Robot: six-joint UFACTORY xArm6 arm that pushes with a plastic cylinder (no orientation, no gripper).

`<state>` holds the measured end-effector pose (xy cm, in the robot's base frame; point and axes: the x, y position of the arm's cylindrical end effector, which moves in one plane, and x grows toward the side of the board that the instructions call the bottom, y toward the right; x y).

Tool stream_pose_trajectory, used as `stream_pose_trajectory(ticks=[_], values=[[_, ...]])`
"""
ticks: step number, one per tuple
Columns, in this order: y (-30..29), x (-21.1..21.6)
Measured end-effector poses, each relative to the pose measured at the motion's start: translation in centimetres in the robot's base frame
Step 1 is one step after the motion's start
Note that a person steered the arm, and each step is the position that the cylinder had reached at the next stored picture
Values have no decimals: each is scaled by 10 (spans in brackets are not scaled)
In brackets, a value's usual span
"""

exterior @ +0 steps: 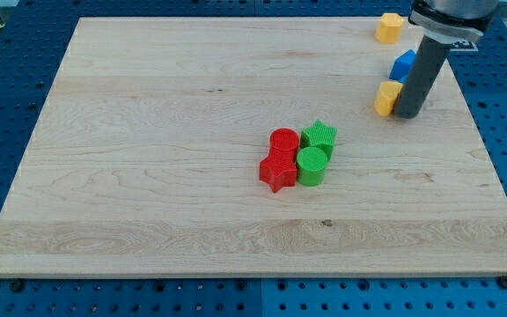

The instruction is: Slide yellow hexagon closer to yellow heart

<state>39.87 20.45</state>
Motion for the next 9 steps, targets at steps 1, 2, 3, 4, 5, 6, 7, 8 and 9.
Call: stream_pose_trajectory(ticks=[1,2,3,4,5,6,7,8,9], values=[[0,-12],[2,8],[34,22],[75,-31],[90,-118],[90,-200],[84,-208],[84,-208],[52,-207]])
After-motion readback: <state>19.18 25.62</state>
